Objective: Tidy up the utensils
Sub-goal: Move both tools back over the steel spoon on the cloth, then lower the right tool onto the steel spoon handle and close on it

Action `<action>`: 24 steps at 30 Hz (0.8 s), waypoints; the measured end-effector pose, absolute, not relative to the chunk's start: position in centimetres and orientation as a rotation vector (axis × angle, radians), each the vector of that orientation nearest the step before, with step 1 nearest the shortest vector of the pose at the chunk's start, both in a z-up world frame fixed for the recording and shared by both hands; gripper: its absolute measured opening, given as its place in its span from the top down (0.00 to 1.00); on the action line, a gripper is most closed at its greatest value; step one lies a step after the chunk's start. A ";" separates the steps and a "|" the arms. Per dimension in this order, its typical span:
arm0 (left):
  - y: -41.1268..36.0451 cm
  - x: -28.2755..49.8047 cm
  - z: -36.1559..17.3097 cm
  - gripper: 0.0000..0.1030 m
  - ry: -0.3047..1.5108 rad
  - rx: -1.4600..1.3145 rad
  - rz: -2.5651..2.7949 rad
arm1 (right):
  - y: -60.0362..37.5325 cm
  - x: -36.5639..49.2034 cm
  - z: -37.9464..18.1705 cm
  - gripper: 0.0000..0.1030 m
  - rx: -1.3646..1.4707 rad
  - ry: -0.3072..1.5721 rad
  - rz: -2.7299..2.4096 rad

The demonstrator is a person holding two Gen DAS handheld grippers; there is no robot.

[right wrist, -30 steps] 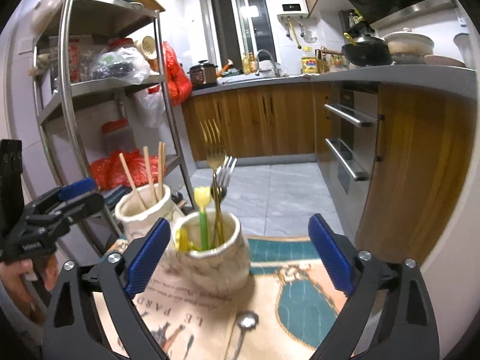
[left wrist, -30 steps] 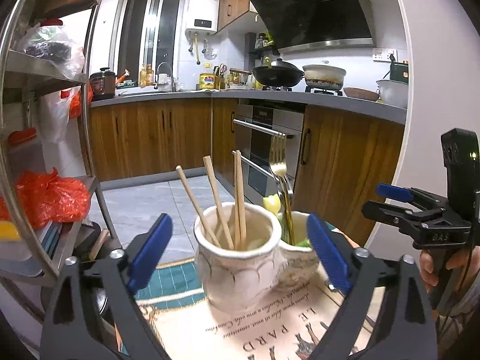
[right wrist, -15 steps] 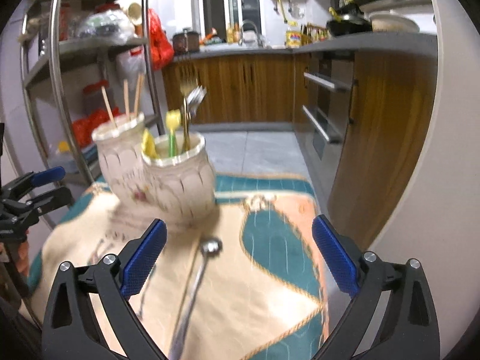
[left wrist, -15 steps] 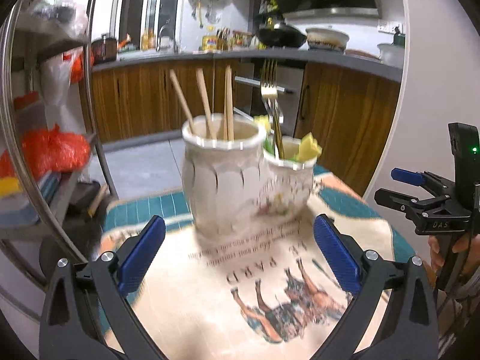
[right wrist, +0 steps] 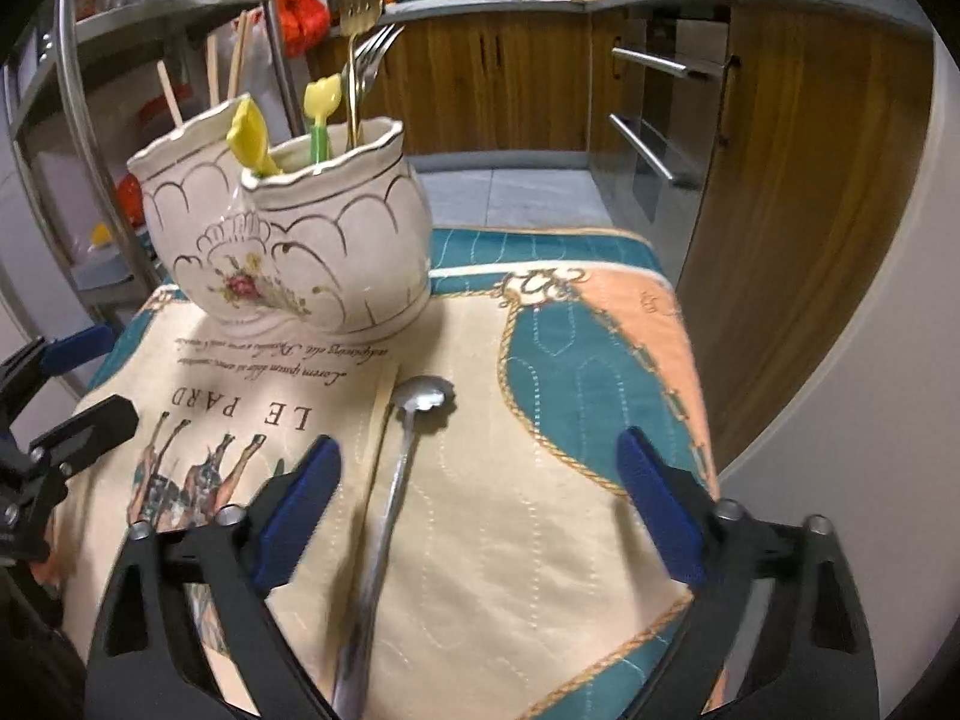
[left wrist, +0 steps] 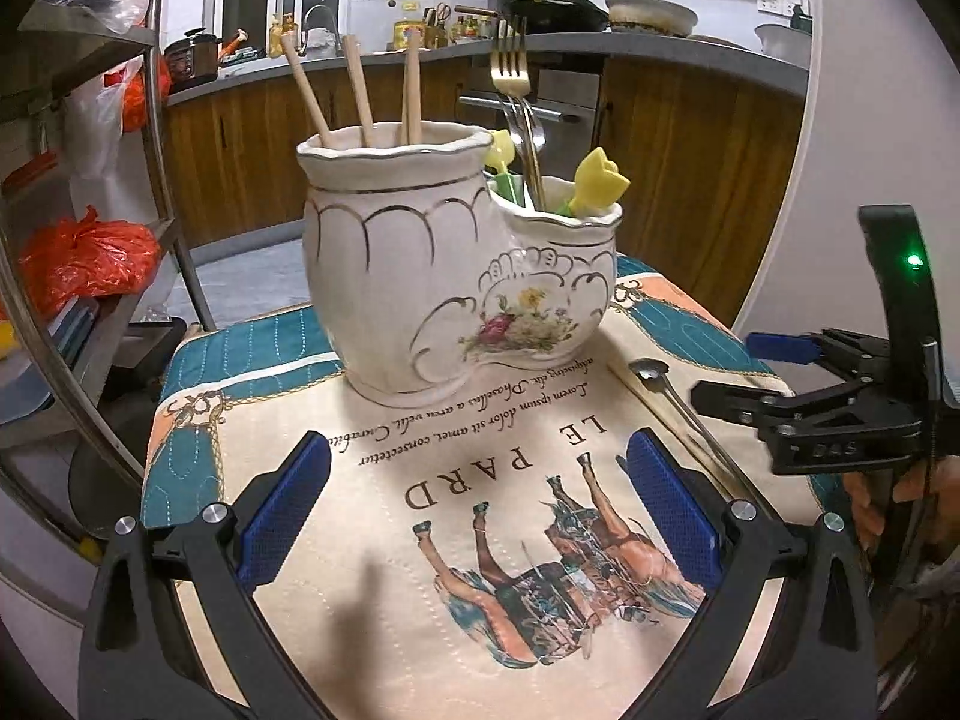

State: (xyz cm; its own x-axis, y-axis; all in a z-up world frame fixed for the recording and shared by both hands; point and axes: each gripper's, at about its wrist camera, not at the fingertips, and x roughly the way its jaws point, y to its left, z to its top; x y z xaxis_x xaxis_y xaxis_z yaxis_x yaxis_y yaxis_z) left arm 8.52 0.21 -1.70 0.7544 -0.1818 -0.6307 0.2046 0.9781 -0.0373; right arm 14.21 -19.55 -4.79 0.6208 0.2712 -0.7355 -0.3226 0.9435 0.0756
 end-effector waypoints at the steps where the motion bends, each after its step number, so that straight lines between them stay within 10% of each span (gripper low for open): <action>1: 0.2 8.5 -1.7 0.05 0.684 0.033 -0.212 | -19.4 14.4 -4.9 0.26 -0.068 0.842 0.341; 12: 0.2 8.4 -1.6 0.05 0.681 0.017 -0.221 | -18.1 14.6 -5.6 0.72 -0.055 0.896 0.401; 24: 0.0 8.3 -1.5 0.05 0.683 0.009 -0.235 | -16.6 15.5 -5.8 0.87 -0.066 0.908 0.413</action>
State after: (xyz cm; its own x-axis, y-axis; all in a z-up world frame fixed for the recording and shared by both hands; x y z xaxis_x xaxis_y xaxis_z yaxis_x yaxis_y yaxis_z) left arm 8.26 -0.01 -1.51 0.7504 -0.2121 -0.6260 0.2177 0.9736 -0.0689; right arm 15.46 -16.60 -5.84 0.5429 0.3199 -0.7764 -0.3748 0.9197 0.1169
